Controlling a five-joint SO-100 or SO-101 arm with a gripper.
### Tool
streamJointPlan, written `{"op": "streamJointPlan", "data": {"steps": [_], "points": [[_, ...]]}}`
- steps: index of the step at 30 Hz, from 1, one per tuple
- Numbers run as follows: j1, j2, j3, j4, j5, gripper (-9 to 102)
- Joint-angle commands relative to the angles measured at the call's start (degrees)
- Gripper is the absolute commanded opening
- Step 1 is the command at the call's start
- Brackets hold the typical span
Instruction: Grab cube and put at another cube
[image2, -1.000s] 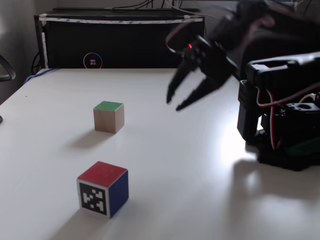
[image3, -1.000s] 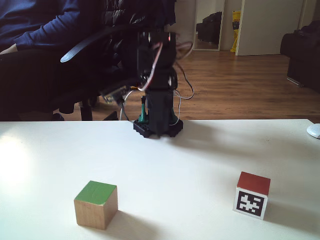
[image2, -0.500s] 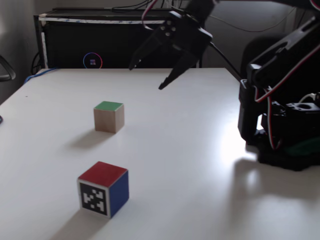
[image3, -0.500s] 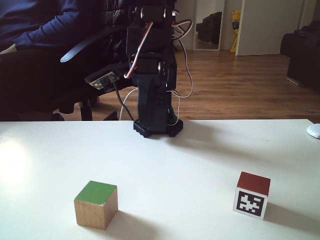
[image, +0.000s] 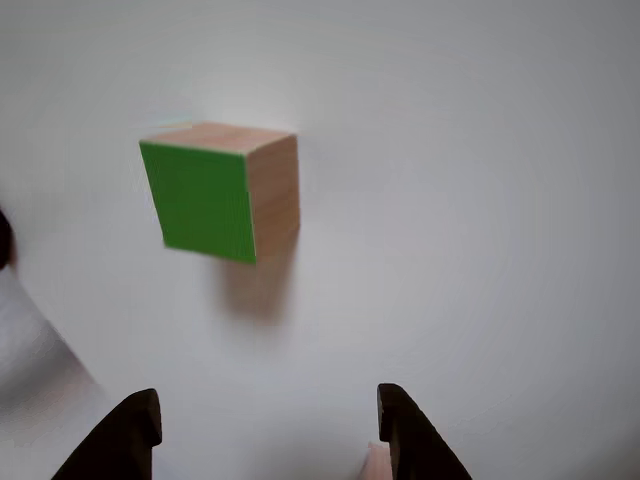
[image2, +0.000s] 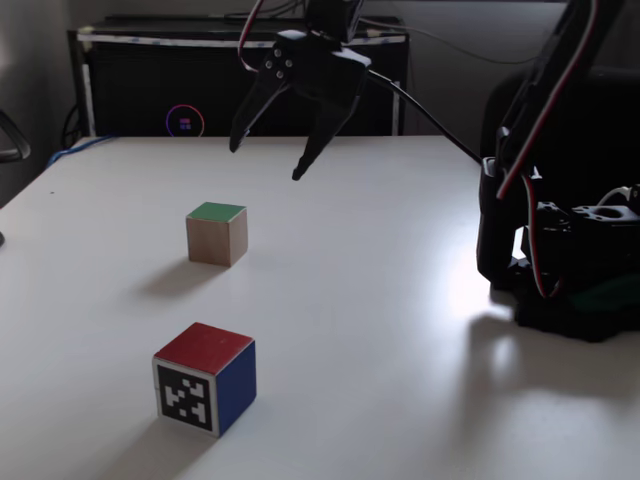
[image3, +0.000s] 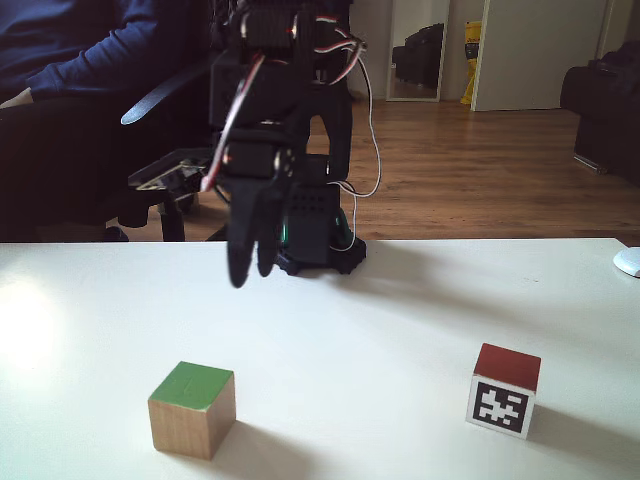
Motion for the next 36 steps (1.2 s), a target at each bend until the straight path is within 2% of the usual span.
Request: {"op": "streamJointPlan", "data": {"steps": [1, 10, 36], "points": [[0.26, -2.81, -5.98, 2.20, -0.53, 35], [1.67, -10.72, -15.12, 5.36, 0.53, 42], [4.83, -38.06, -37.97, 6.68, -0.70, 42]]}}
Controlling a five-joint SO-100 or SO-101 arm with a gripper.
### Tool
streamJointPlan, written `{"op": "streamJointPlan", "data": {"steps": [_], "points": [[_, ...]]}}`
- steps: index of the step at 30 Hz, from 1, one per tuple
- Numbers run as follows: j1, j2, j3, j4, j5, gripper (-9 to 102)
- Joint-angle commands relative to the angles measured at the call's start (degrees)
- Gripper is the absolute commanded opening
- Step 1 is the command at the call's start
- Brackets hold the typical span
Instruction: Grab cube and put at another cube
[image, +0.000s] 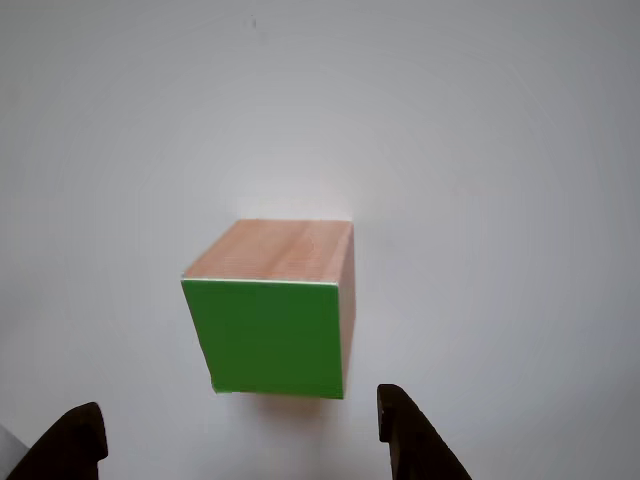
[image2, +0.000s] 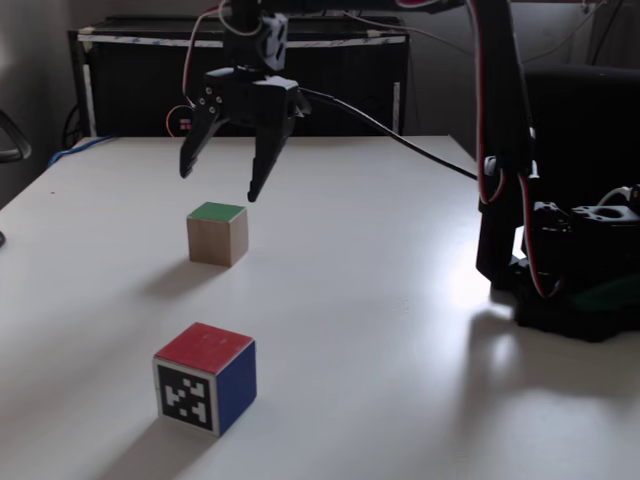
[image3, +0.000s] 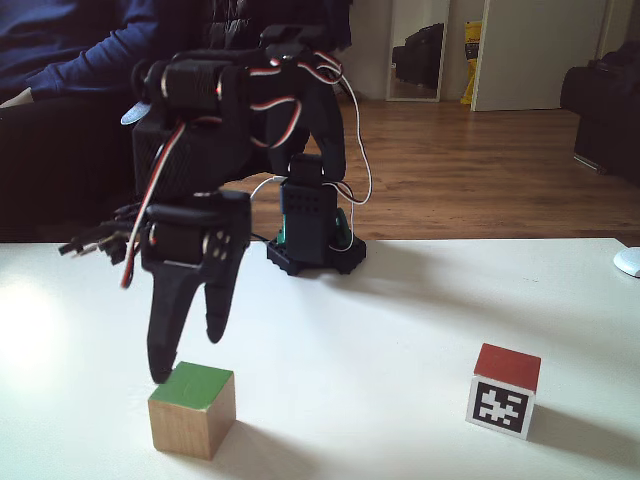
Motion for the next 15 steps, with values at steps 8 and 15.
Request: {"op": "streamJointPlan", "data": {"steps": [8, 15], "points": [[1.05, -5.80, -7.56, 1.41, -1.49, 42], [1.67, -9.23, -9.40, 1.41, -2.11, 42]]}}
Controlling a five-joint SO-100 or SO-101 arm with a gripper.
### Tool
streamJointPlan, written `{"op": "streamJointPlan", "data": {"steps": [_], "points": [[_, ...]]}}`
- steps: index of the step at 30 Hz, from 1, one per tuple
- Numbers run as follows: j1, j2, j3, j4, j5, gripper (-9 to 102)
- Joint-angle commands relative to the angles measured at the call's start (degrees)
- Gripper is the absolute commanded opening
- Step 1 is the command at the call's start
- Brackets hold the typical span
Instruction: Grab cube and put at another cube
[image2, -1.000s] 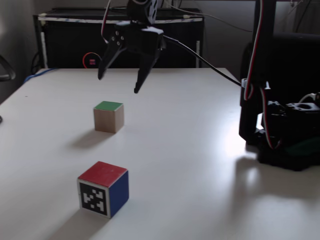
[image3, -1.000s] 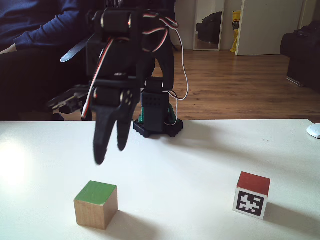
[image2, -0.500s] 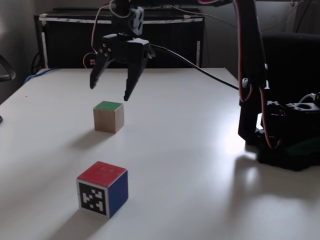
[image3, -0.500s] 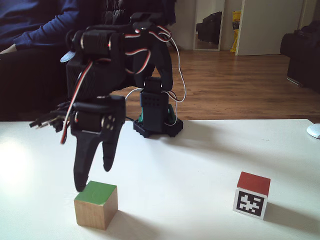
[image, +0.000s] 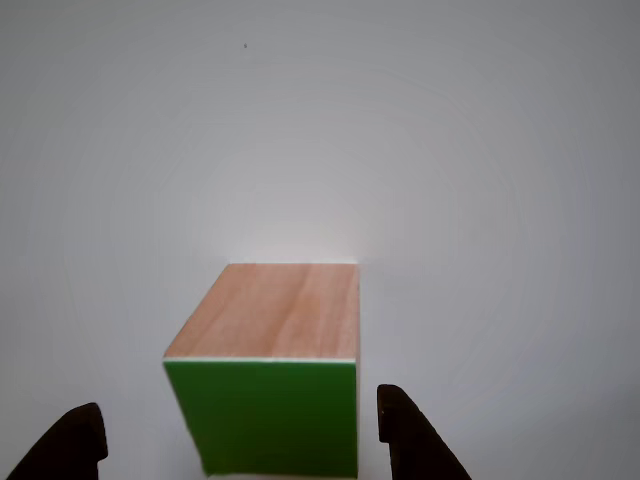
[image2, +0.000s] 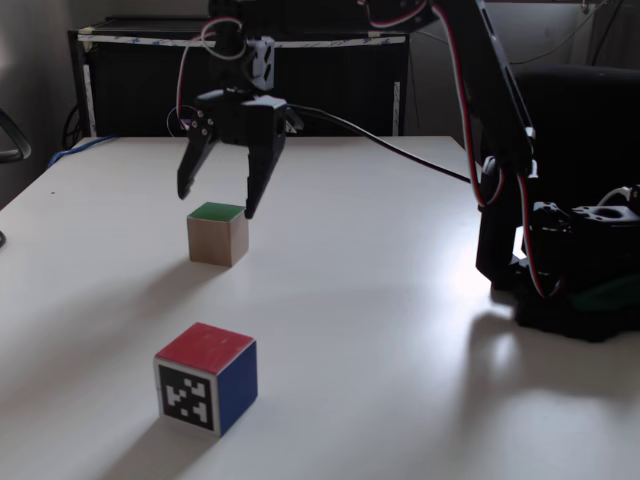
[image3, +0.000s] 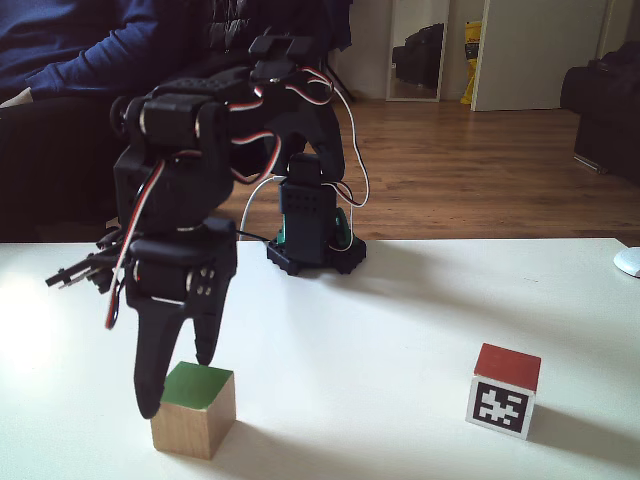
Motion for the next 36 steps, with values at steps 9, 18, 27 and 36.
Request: {"op": "streamJointPlan", "data": {"steps": [9, 18, 27, 36], "points": [[0.26, -3.87, -3.78, 0.35, -1.05, 40], [-0.26, -4.66, -4.31, 0.35, -0.62, 32], [0.62, -8.79, -8.35, 0.35, -0.88, 26], [1.32, -8.96, -11.78, 1.93, -0.44, 16]]}}
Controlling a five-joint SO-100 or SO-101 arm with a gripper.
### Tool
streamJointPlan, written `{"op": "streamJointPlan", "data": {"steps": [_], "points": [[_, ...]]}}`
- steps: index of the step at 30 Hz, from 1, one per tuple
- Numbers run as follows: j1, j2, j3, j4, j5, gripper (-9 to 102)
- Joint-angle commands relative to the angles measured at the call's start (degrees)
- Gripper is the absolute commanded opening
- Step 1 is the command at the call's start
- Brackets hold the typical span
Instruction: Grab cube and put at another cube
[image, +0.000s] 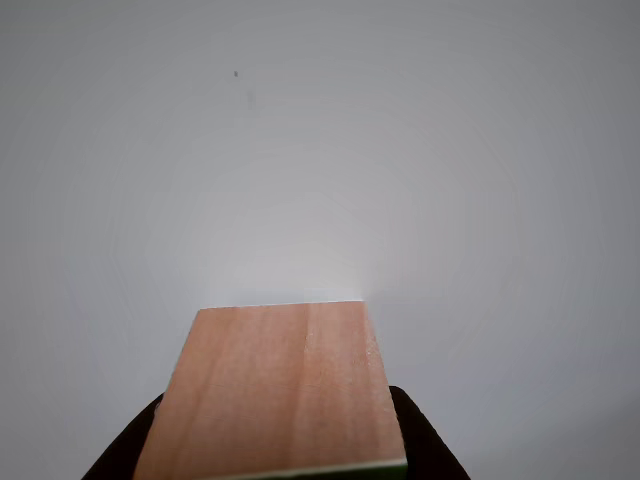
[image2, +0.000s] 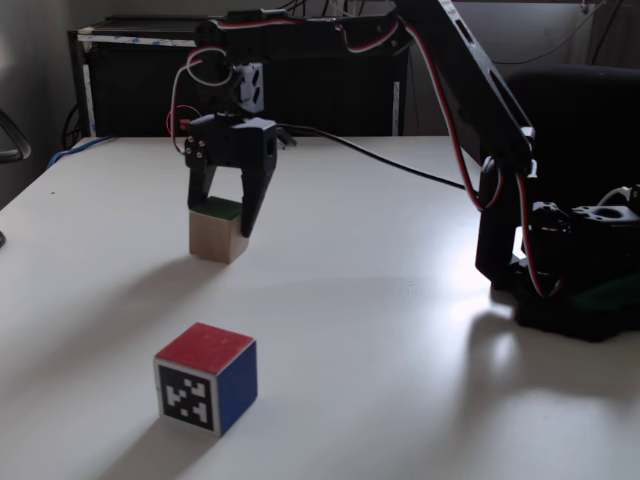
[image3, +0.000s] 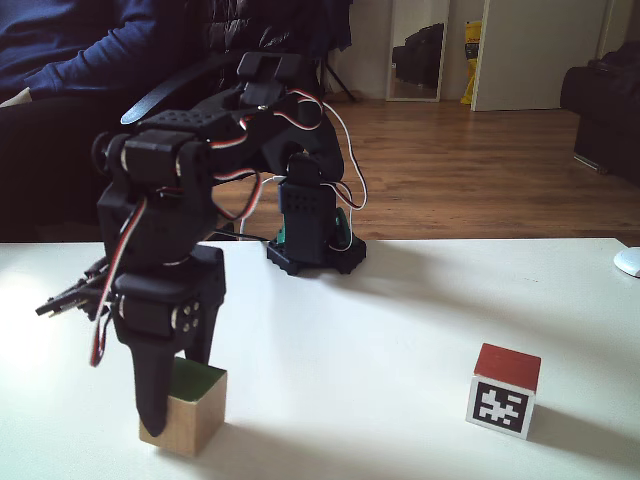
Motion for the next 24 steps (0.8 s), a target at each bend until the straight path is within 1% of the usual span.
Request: {"op": "streamJointPlan", "data": {"steps": [1, 6, 12, 17, 20, 24], "points": [[0.00, 0.62, -3.08, 0.79, 0.18, 16], [-0.18, 0.70, -5.36, 3.60, 0.62, 15], [-1.05, 1.49, -12.13, 9.93, 1.49, 15], [-2.72, 5.80, -12.48, 13.10, 2.37, 15], [-4.48, 10.37, -9.67, 13.97, 2.90, 15], [-7.82, 20.65, -1.67, 13.18, 4.04, 15]]}}
